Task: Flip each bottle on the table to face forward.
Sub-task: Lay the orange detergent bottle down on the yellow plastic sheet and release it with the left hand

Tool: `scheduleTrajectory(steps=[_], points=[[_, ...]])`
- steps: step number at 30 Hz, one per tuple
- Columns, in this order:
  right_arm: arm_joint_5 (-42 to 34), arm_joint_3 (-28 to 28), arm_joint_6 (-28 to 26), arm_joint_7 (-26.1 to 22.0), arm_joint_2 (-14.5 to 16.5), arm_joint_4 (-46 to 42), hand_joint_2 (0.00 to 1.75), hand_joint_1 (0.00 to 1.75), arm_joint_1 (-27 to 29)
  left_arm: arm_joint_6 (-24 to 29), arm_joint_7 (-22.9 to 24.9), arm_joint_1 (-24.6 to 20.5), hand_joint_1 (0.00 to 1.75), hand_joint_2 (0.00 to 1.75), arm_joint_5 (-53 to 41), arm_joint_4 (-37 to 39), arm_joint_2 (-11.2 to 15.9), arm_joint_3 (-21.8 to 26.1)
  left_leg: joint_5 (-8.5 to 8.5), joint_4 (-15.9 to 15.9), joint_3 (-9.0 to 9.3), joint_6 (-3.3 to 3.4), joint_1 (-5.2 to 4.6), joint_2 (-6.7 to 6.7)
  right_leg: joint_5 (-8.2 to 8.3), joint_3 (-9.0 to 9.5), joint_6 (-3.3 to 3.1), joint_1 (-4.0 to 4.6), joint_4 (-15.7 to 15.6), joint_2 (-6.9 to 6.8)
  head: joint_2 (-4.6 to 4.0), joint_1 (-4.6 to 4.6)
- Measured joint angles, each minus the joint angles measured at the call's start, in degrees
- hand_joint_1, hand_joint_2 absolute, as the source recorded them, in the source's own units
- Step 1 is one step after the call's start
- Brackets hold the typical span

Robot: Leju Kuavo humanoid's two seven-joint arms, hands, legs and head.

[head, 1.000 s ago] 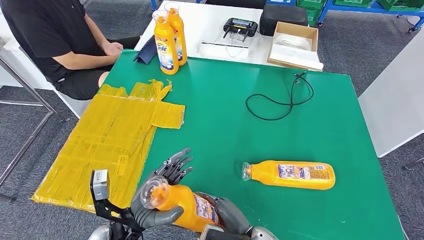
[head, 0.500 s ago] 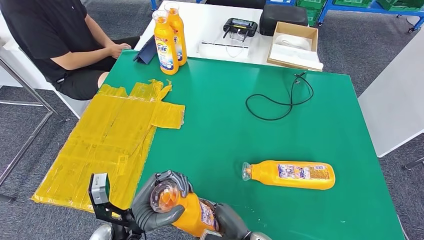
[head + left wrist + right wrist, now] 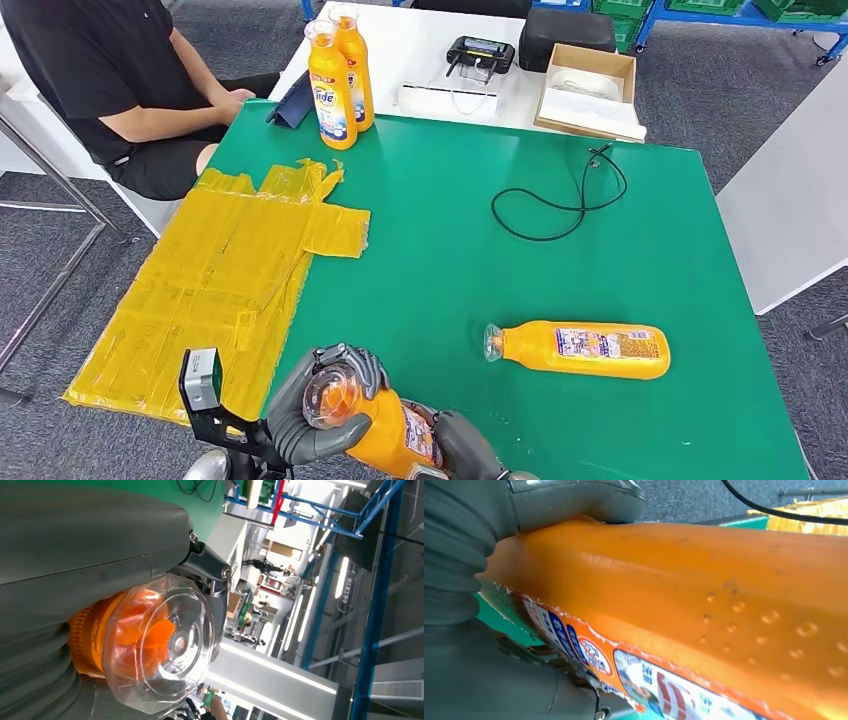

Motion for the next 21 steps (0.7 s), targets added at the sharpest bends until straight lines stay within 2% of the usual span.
scheduleTrajectory(steps=[3, 4, 5, 7, 8, 9, 13, 15, 21], points=[[0.0, 0.0, -0.1, 0.1, -0.5, -1.1, 1.75, 1.75, 0.3, 0.0, 0.1, -0.2, 1.75, 1.75, 0.2, 0.0, 0.0, -0.1, 0.0, 0.0, 0.0, 0.0, 0.0, 0.0, 0.0, 0.0, 0.0, 0.0, 0.0, 0.0, 0.0, 0.0], [0.0, 0.0, -0.2, 0.2, -0.6, -1.4, 1.75, 1.51, 0.3, 0.0, 0.1, -0.3, 1.75, 1.75, 0.3, 0.0, 0.0, -0.2, 0.0, 0.0, 0.01, 0.0, 0.0, 0.0, 0.0, 0.0, 0.0, 0.0, 0.0, 0.0, 0.0, 0.0], [0.1, -0.1, -0.4, 0.2, -0.7, -1.7, 1.75, 1.07, 0.4, 0.0, 0.1, -0.3, 1.75, 1.75, 0.3, 0.0, 0.0, -0.2, 0.0, 0.0, 0.01, 0.0, 0.0, 0.0, 0.0, 0.0, 0.0, 0.0, 0.0, 0.0, 0.0, -0.01], [0.6, -0.3, -0.8, 0.2, -0.8, -2.2, 0.87, 0.2, 0.6, 0.0, 0.0, -0.4, 1.75, 1.75, 0.2, 0.0, 0.0, -0.2, 0.0, 0.0, 0.01, 0.0, 0.0, 0.0, 0.0, 0.01, 0.0, 0.01, 0.0, 0.0, 0.0, -0.01], [1.2, -0.4, -1.1, 0.2, -0.8, -2.5, 0.44, 0.0, 0.7, 0.1, -0.1, -0.4, 1.75, 1.75, 0.0, -0.1, 0.0, -0.2, 0.0, 0.0, 0.01, 0.0, 0.0, 0.0, 0.0, 0.01, 0.0, 0.01, 0.0, 0.0, 0.0, -0.01], [2.2, -0.5, -1.5, 0.2, -0.8, -2.9, 0.0, 0.0, 0.8, 0.1, -0.4, -0.4, 1.75, 1.75, -0.3, -0.1, 0.0, -0.2, 0.0, 0.0, 0.01, 0.0, 0.0, 0.0, 0.0, 0.02, 0.0, 0.01, 0.0, 0.0, 0.0, 0.0], [7.8, -1.4, -3.7, 0.6, -0.9, -4.5, 0.0, 0.0, 1.4, 0.9, -2.9, 0.3, 1.75, 1.75, -3.1, -0.5, 0.0, -0.1, 0.0, 0.0, 0.0, 0.0, 0.0, -0.01, 0.0, 0.01, 0.0, 0.0, 0.0, -0.01, 0.0, 0.01], [9.0, -2.4, -5.1, 0.6, -0.9, -6.1, 0.0, 0.0, 2.3, 2.4, -4.9, 1.0, 1.75, 1.75, -7.6, -1.4, 0.0, 0.0, 0.0, 0.0, -0.01, 0.0, 0.0, -0.02, 0.0, 0.01, 0.0, 0.0, 0.0, -0.02, 0.0, 0.01], [10.3, -6.8, -7.7, 2.0, -1.3, -13.8, 0.0, 0.0, 5.6, 15.1, -11.1, 1.8, 1.75, 1.75, -37.1, -6.4, -1.5, 2.0, 0.0, 0.0, -0.01, 0.0, -0.01, -0.03, 0.0, -0.01, 0.0, -0.01, 0.0, -0.02, 0.0, 0.0]])
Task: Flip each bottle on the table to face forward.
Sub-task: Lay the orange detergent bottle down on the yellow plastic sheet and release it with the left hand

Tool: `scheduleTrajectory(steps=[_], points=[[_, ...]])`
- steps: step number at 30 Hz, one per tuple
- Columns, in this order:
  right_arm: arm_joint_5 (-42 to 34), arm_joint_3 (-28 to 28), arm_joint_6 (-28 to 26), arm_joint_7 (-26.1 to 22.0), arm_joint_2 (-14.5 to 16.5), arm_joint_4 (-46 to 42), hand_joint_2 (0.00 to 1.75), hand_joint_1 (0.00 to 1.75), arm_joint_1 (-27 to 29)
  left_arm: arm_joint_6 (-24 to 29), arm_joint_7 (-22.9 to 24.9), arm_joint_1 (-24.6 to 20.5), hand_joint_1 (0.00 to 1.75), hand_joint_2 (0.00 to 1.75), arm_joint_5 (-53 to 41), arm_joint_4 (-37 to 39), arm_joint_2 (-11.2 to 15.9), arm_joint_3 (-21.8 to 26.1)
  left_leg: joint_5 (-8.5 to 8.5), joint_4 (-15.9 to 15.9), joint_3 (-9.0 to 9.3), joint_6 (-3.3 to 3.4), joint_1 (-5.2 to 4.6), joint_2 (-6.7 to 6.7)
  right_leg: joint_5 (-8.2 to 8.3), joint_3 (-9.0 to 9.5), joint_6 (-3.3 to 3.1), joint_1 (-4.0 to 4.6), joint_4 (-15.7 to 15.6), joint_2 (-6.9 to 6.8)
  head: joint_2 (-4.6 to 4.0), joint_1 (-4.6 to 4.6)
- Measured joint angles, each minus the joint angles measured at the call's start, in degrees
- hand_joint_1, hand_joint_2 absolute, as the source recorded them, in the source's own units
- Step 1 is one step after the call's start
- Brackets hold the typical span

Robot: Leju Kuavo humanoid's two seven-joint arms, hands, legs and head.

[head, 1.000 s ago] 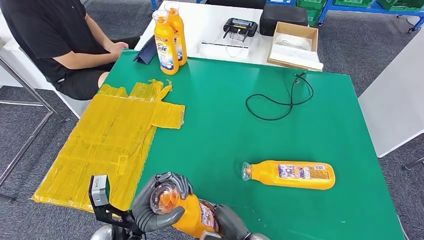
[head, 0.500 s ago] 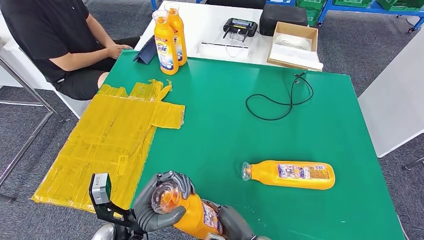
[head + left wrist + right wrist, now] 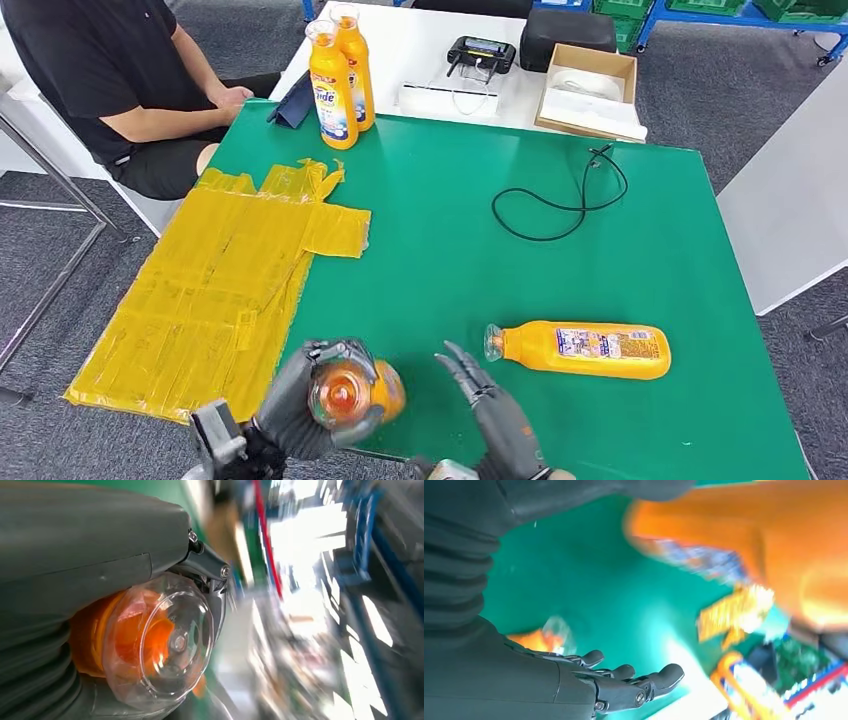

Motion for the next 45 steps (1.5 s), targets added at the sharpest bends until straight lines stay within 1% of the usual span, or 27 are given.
scheduleTrajectory(steps=[5, 10, 13, 15, 17, 19, 21, 23, 25, 28, 30, 36, 39, 43, 45], points=[[-0.7, -5.9, 0.7, -0.8, -1.3, -4.6, 0.0, 0.0, 3.0, 8.0, -2.1, -0.5, 1.75, 1.75, -14.8, -1.7, -1.0, 1.2, 0.0, 0.0, 0.04, 0.0, -0.01, 0.0, 0.01, 0.03, 0.01, -0.01, 0.0, 0.01, 0.0, 0.0], [-1.8, -10.8, 0.7, -2.5, -2.5, -7.2, 0.0, 0.0, 5.9, 18.9, -2.8, -1.7, 1.75, 1.75, -33.9, -1.8, -1.0, 1.3, 0.0, 0.0, 0.05, 0.0, -0.01, 0.0, 0.01, 0.04, 0.01, 0.0, 0.0, 0.0, 0.0, -0.01], [-2.6, -13.1, 0.8, -3.1, -3.2, -8.1, 0.0, 0.0, 7.0, 21.2, -2.4, -2.5, 1.75, 1.75, -38.0, -1.6, -0.9, 1.0, 0.0, 0.0, 0.05, 0.0, -0.01, 0.0, 0.01, 0.02, 0.01, 0.0, 0.0, 0.02, 0.0, -0.01], [-3.4, -14.3, 1.3, -3.3, -3.4, -8.4, 0.0, 0.0, 7.3, 22.6, -0.8, -3.3, 1.75, 1.75, -42.7, -0.9, -0.7, 0.4, 0.0, 0.0, 0.05, 0.0, -0.01, 0.0, 0.01, 0.02, 0.01, 0.0, 0.0, 0.01, 0.0, -0.01], [-4.6, -15.6, 2.5, -3.6, -3.6, -8.4, 0.0, 0.0, 7.3, 24.8, 2.0, -4.9, 1.75, 1.75, -50.5, 0.9, 0.0, -0.7, 0.0, 0.0, 0.06, 0.0, -0.01, -0.01, 0.01, 0.03, 0.01, 0.0, 0.0, 0.0, 0.0, -0.01], [-5.6, -17.1, 4.3, -4.1, -3.7, -8.2, 0.0, 0.0, 6.9, 27.3, 4.8, -7.1, 1.75, 1.75, -58.1, 4.3, 1.0, -2.2, 0.02, 0.0, 0.06, 0.02, -0.01, -0.01, 0.02, 0.05, 0.02, 0.0, 0.0, 0.0, 0.0, -0.01], [-6.3, -18.7, 5.9, -4.8, -3.8, -7.8, 0.0, 0.0, 6.2, 28.9, 7.2, -9.6, 1.75, 1.75, -62.8, 8.7, 2.1, -3.8, 0.05, 0.0, 0.07, 0.05, -0.01, -0.01, 0.05, 0.06, 0.03, -0.01, 0.0, 0.01, 0.0, 0.0], [-6.3, -20.0, 6.8, -5.9, -3.9, -7.4, 0.0, 0.0, 5.1, 29.9, 8.9, -12.2, 1.75, 1.75, -65.5, 13.0, 3.4, -5.1, 0.1, 0.0, 0.07, 0.09, -0.02, 0.0, 0.09, 0.06, 0.06, -0.01, 0.0, 0.01, 0.0, -0.01], [-6.1, -21.1, 8.3, -6.5, -4.0, -7.3, 0.0, 0.0, 3.4, 29.8, 10.6, -15.6, 1.75, 1.75, -67.2, 17.2, 4.7, -5.9, 0.14, 0.0, 0.07, 0.12, -0.02, 0.0, 0.11, 0.07, 0.1, -0.01, 0.0, 0.01, 0.0, -0.01], [-6.4, -22.6, 10.8, -6.2, -4.0, -7.2, 0.0, 0.0, 1.0, 27.1, 12.0, -20.8, 1.75, 1.75, -67.6, 24.0, 6.5, -6.1, 0.17, 0.0, 0.11, 0.12, -0.01, 0.0, 0.12, 0.14, 0.1, 0.0, 0.0, 0.0, 0.0, 0.0], [-6.7, -23.1, 11.6, -6.2, -4.1, -7.0, 0.0, 0.0, 0.1, 25.8, 12.3, -23.4, 1.75, 1.75, -67.8, 28.6, 7.5, -6.1, 0.19, 0.0, 0.12, 0.1, -0.01, 0.0, 0.12, 0.15, 0.11, 0.0, 0.0, 0.01, 0.0, -0.02], [-7.0, -23.2, 12.4, -6.3, -4.3, -5.8, 0.0, 0.0, -1.9, 25.1, 13.5, -28.3, 1.75, 1.75, -69.6, 40.7, 8.7, -6.1, 0.19, 0.0, 0.07, 0.09, -0.01, 0.0, 0.12, 0.13, 0.11, -0.01, 0.0, 0.0, 0.0, -0.01], [-6.9, -23.1, 12.4, -6.2, -4.3, -5.3, 0.0, 0.0, -2.4, 24.8, 14.0, -29.8, 1.75, 1.75, -69.8, 44.9, 8.8, -6.2, 0.19, 0.0, 0.0, 0.09, -0.01, -0.01, 0.12, 0.09, 0.11, -0.01, 0.0, -0.01, 0.0, -0.01], [-5.2, -22.6, 12.4, -6.0, -4.3, -4.3, 0.0, 0.0, -2.5, 22.5, 15.4, -32.2, 1.75, 0.0, -69.7, 50.0, 8.8, -6.3, 0.19, 0.0, -0.01, 0.09, -0.02, -0.04, 0.11, 0.08, 0.11, -0.02, 0.0, -0.03, 0.0, 0.0], [-4.1, -22.0, 11.8, -6.1, -4.3, -3.3, 0.0, 0.0, -2.1, 22.0, 15.7, -33.8, 0.87, 0.0, -69.4, 52.9, 8.8, -6.3, 0.18, 0.0, 0.04, 0.08, -0.02, -0.11, 0.11, 0.15, 0.11, -0.02, 0.0, -0.1, 0.0, -0.01]])
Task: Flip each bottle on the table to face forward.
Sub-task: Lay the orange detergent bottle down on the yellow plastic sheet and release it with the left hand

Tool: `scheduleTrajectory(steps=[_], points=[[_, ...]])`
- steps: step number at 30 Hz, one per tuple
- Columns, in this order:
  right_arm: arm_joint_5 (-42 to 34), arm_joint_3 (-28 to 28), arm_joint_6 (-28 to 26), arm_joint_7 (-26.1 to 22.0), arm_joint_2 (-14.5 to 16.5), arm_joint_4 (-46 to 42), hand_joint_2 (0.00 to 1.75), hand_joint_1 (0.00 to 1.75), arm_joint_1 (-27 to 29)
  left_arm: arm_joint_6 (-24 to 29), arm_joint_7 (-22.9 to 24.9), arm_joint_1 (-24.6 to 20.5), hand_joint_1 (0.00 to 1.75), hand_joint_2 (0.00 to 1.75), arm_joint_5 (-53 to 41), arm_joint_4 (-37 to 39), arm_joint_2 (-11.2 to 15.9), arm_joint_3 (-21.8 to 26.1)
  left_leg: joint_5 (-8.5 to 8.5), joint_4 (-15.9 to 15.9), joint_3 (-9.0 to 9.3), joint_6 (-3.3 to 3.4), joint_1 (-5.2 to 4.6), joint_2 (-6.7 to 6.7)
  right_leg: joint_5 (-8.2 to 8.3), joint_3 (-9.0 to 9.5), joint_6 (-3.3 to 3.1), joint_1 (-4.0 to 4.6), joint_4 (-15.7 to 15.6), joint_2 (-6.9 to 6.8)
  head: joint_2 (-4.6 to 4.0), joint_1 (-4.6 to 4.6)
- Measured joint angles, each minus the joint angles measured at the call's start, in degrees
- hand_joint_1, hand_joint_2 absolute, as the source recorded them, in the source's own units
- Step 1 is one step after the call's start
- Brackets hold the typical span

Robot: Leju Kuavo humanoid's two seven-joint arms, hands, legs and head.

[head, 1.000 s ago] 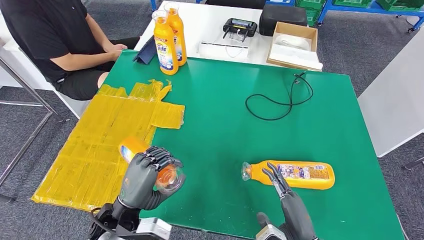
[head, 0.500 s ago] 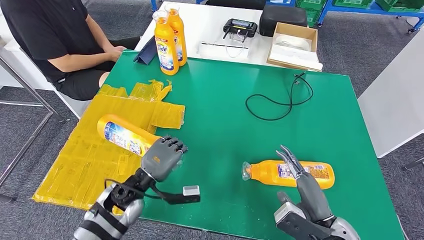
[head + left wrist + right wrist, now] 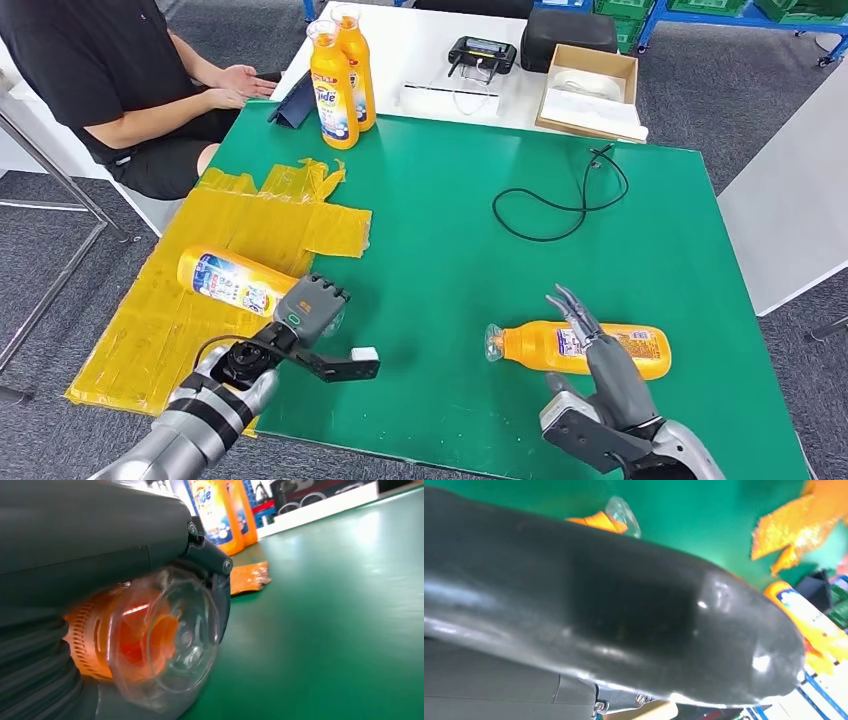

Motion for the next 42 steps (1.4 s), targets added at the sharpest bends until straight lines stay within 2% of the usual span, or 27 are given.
scheduleTrajectory(steps=[2, 4, 7, 11, 17, 21, 25, 28, 31, 33, 37, 42], points=[[0.6, 0.6, -1.0, -0.1, 0.0, 1.1, 0.0, 0.0, 0.7, -0.4, 0.1, -1.5, 0.0, 0.0, 0.8, 2.5, 0.0, 0.0, 0.0, 0.0, 0.11, 0.0, 0.0, -0.08, -0.01, 0.13, -0.01, 0.0, 0.0, -0.07, 0.0, -0.01], [0.7, 1.0, -1.9, -0.2, 0.0, 2.0, 0.0, 0.0, 1.4, -1.5, -0.5, -2.6, 0.0, 0.0, 3.5, 4.4, 0.0, 0.3, -0.01, 0.0, 0.25, -0.01, 0.0, -0.15, -0.02, 0.3, -0.02, 0.0, 0.0, -0.1, 0.0, 0.0], [0.6, 1.2, -2.7, -0.2, 0.0, 2.9, 0.0, 0.0, 2.5, -5.2, -4.4, -2.9, 0.0, 0.0, 10.5, 5.1, 0.0, 1.7, -0.01, 0.0, 0.45, -0.01, 0.01, -0.18, -0.03, 0.5, -0.03, 0.01, 0.0, -0.1, 0.0, 0.0], [0.2, 1.5, -2.5, 0.9, -0.3, 4.1, 1.75, 0.0, 3.6, -10.4, -8.1, -1.1, 0.0, 0.0, 18.1, 3.3, 0.3, 2.8, -0.01, 0.0, 0.56, 0.0, 0.01, -0.18, -0.05, 0.63, -0.04, 0.0, 0.0, -0.12, 0.0, -0.01], [0.6, 1.9, -3.5, 1.8, -2.2, 8.8, 1.75, 0.0, 4.8, -17.3, -14.8, 3.6, 0.0, 0.0, 35.3, -1.7, 0.7, 3.7, -0.04, 0.0, 0.68, 0.01, -0.1, -0.28, -0.1, 0.8, -0.02, -0.14, 0.0, -0.19, 0.0, 0.0], [4.3, 1.8, -4.6, 1.9, -2.6, 10.8, 1.75, 0.0, 3.8, -21.8, -15.1, 7.6, 0.0, 0.0, 46.4, -7.9, 0.9, 4.3, -0.04, 0.0, 0.67, 0.03, -0.13, -0.22, -0.09, 0.7, -0.01, -0.16, 0.0, -0.16, 0.0, 0.0], [6.9, 1.6, -5.0, 2.5, -2.6, 12.0, 1.75, 0.0, 2.7, -23.2, -14.7, 11.0, 0.0, 0.0, 49.7, -12.4, 0.9, 4.7, 0.0, 0.0, 0.6, 0.06, -0.12, -0.2, -0.06, 0.62, -0.01, -0.15, 0.0, -0.15, 0.0, 0.01], [15.1, 1.0, -6.2, 5.0, -2.4, 12.5, 1.75, 0.0, 1.8, -25.4, -14.8, 13.4, 0.0, 0.0, 57.4, -16.2, 0.3, 6.4, 0.0, 0.0, 0.54, 0.06, -0.12, -0.13, -0.03, 0.54, 0.0, -0.15, 0.0, -0.09, 0.0, -0.03], [24.6, -1.1, -6.6, 7.3, -1.6, 13.4, 1.75, 0.0, -0.2, -29.0, -12.5, 16.0, 0.0, 0.0, 69.8, -22.7, -1.8, 9.8, 0.03, 0.0, 0.43, 0.07, -0.11, -0.1, -0.02, 0.43, 0.0, -0.15, 0.0, -0.08, 0.0, -0.01], [27.7, -3.0, -6.5, 7.3, -0.8, 14.1, 1.75, 0.0, -1.6, -30.6, -10.9, 17.2, 0.0, 0.0, 75.7, -27.0, -3.1, 11.8, 0.03, 0.0, 0.39, 0.08, -0.12, -0.11, -0.02, 0.41, 0.0, -0.16, 0.0, -0.1, 0.0, 0.02], [30.7, -6.2, -6.5, 6.8, 0.5, 15.2, 1.75, 0.0, -3.6, -31.7, -9.9, 18.6, 0.0, 0.0, 79.3, -32.0, -4.5, 15.0, 0.02, 0.0, 0.32, 0.09, -0.13, -0.12, -0.02, 0.33, 0.01, -0.15, 0.0, -0.08, 0.0, -0.02], [31.4, -8.5, -6.4, 6.7, 1.5, 16.1, 1.75, 0.0, -5.1, -32.2, -9.8, 19.6, 0.0, 0.0, 80.1, -34.6, -5.3, 17.1, 0.03, 0.0, 0.27, 0.08, -0.11, -0.17, -0.02, 0.29, 0.01, -0.14, 0.0, -0.14, 0.0, -0.01]])
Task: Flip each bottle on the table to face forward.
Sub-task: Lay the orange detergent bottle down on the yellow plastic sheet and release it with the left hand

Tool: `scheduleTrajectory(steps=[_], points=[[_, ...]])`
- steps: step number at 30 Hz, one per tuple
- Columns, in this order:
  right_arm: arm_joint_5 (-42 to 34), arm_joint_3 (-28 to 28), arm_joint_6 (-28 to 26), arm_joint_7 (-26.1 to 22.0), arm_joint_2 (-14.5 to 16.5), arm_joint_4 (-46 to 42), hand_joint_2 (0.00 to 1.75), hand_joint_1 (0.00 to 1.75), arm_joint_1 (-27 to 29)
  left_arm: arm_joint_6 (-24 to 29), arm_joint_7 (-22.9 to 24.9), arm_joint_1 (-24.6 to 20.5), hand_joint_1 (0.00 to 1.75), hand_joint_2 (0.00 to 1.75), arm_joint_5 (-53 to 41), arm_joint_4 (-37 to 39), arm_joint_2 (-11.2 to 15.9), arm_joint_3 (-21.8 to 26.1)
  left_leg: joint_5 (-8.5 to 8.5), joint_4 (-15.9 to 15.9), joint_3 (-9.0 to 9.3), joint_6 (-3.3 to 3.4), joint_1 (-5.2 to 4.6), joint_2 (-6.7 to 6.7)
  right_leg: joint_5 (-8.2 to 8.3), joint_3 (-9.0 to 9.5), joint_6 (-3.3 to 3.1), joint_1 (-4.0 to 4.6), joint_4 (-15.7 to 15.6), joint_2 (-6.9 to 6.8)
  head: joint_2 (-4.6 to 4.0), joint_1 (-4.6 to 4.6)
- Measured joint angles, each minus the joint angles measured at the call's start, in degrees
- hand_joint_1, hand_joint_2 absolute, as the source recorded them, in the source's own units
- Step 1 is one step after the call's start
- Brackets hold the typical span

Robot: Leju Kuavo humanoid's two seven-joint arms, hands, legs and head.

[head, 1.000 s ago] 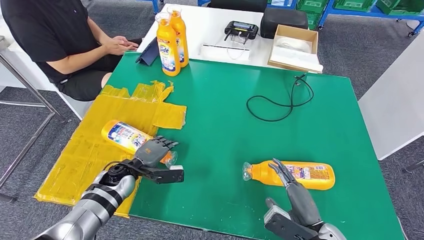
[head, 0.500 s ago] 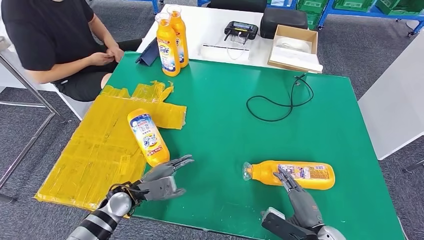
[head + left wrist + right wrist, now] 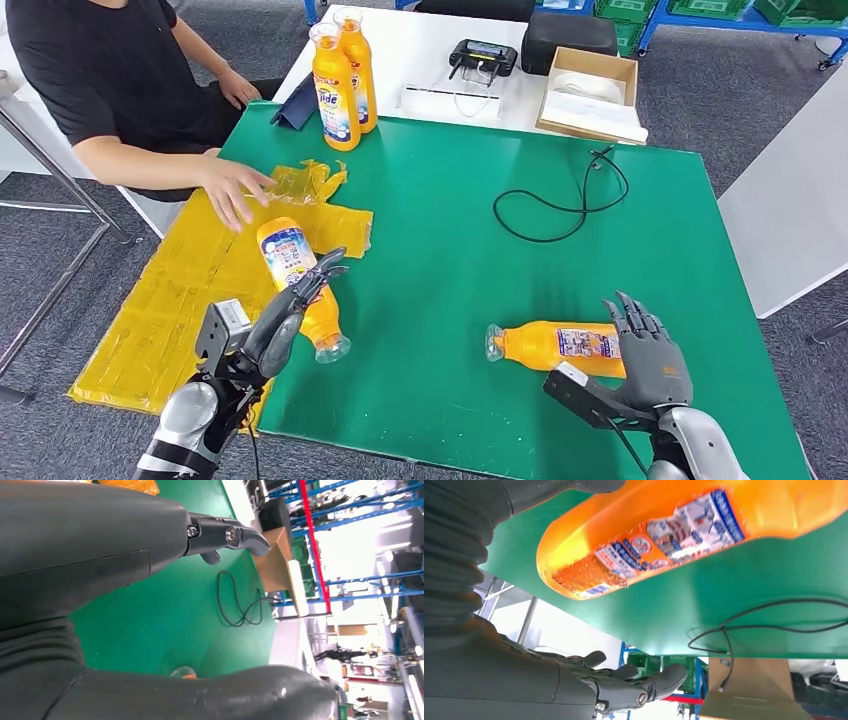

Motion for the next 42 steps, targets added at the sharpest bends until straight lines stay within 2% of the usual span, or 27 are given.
scheduleTrajectory(steps=[14, 18, 27, 31, 37, 42], points=[[0.7, -1.9, 4.0, -0.5, 0.0, 5.4, 1.75, 0.0, -5.2, -2.0, -0.2, -0.1, 0.0, 0.0, 3.7, -0.5, -0.5, 1.2, 0.02, 0.0, -0.05, 0.01, -0.01, 0.01, 0.01, -0.06, 0.01, -0.01, 0.0, 0.01, 0.0, 0.01], [-3.3, -2.0, 9.4, -1.9, -2.7, 14.9, 1.75, 0.0, -10.4, -2.0, -0.4, -2.4, 0.0, 0.0, 4.2, 0.6, -0.5, 1.4, 0.05, 0.0, -0.07, 0.05, -0.02, -0.01, 0.06, -0.04, 0.06, -0.02, 0.0, 0.0, 0.0, 0.01], [-5.8, 0.0, 12.9, -3.3, -6.0, 23.0, 1.75, 0.01, -14.2, -2.0, -0.5, -4.7, 0.0, 0.0, 5.0, 2.6, -0.5, 1.4, 0.05, 0.0, -0.08, 0.05, -0.01, 0.01, 0.06, -0.09, 0.06, -0.01, 0.0, 0.01, 0.0, 0.0], [-8.7, 2.9, 16.6, -5.2, -8.9, 28.1, 1.75, 1.75, -17.3, -2.2, -0.7, -7.0, 0.0, 0.0, 5.2, 4.6, -0.5, 1.3, 0.05, 0.0, 0.07, 0.05, -0.01, 0.04, 0.06, -0.05, 0.06, -0.01, 0.0, 0.02, 0.0, 0.01], [-12.3, 7.2, 18.9, -9.0, -14.1, 32.5, 1.75, 1.75, -19.2, -2.4, -1.1, -9.9, 0.0, 0.0, 5.5, 7.9, -0.5, 0.8, 0.02, 0.0, 0.35, 0.08, -0.01, -0.12, 0.0, -0.19, 0.06, -0.02, 0.0, -0.09, 0.0, 0.02], [-13.1, 8.7, 19.0, -9.2, -16.0, 32.7, 1.75, 1.75, -19.3, -2.4, -1.3, -10.4, 0.0, 0.0, 5.8, 9.1, -0.5, 0.4, 0.01, 0.0, 0.42, 0.08, -0.01, -0.11, 0.01, -0.14, 0.06, -0.02, -0.1, -0.09, 0.0, 0.02]])
